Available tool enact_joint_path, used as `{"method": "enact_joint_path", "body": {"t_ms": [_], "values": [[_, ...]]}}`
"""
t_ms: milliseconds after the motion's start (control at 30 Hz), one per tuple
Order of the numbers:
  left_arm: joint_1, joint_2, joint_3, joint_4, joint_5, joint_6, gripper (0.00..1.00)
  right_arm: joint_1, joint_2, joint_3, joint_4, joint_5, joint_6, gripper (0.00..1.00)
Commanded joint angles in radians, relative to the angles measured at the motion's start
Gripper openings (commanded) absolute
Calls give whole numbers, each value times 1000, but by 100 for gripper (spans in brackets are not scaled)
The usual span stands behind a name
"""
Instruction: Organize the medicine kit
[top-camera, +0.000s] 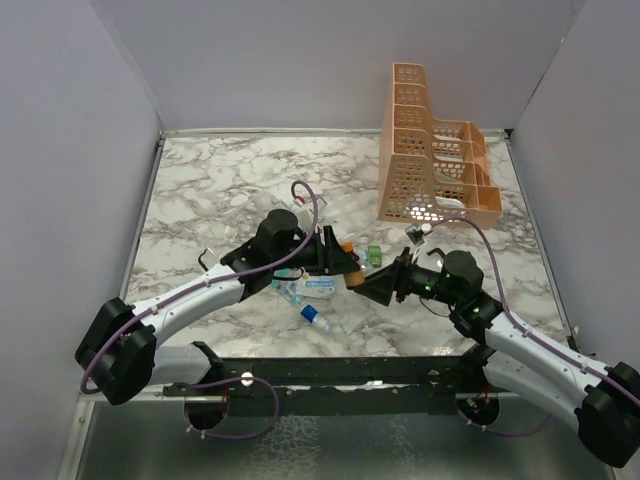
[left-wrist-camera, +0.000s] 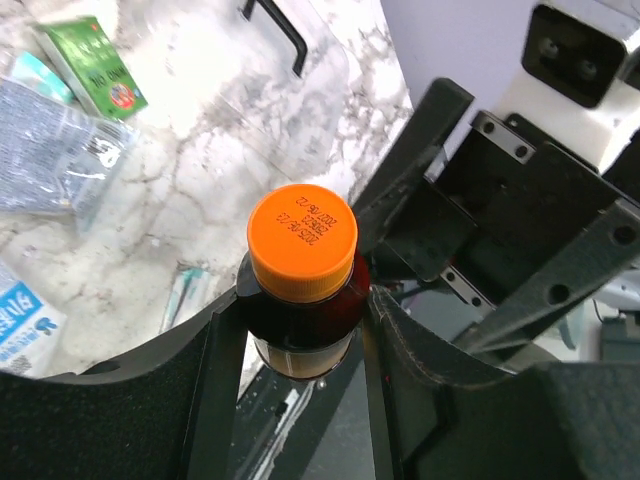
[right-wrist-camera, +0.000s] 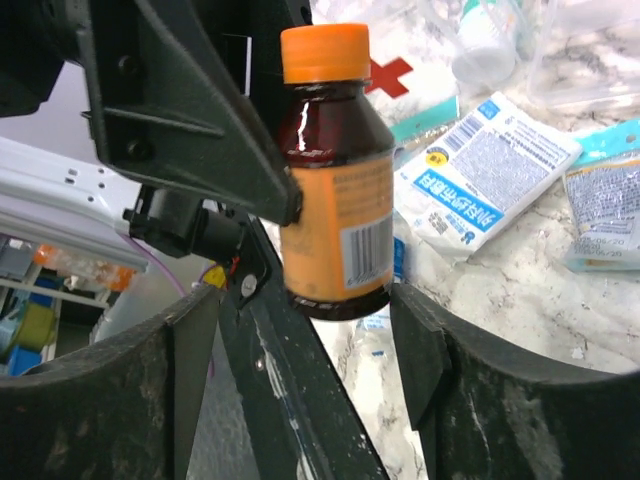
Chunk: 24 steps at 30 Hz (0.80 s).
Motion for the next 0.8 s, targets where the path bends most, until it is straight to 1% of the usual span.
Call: {"method": "enact_joint_path", "body": {"t_ms": [0,67,200,267,333,433,467,567,633,767], "values": [[16,-42,77,-88,-101,72,34,5,-82,47,-69,91,45,72],[28,-62,98,-135,-135,99,34,5,-127,67,-136,134,51,72],[76,-124,142,-248,-260,168,34,5,-222,93,-262,259,90,72],[114,-154,164,-313,-328,206,34,5,-256,99,-299,312,131,71],[162,-189,180,-361,-382,230,34,5,-284,90,-297,346,173,70],[242,-236,201,-419,-433,270,34,5,-307,66,-263,357,214,69],[266,-249,211,-451,-473,285,34,4,-310,55,-259,357,223,68],[309,-294,237,-559,-687,346,34,5,-312,45,-267,358,234,68],[330,-323,234,-588,-782,371,35,5,-310,44,-280,364,237,68],[360,-336,224,-607,-838,405,36,5,-308,40,-278,343,254,67]]}}
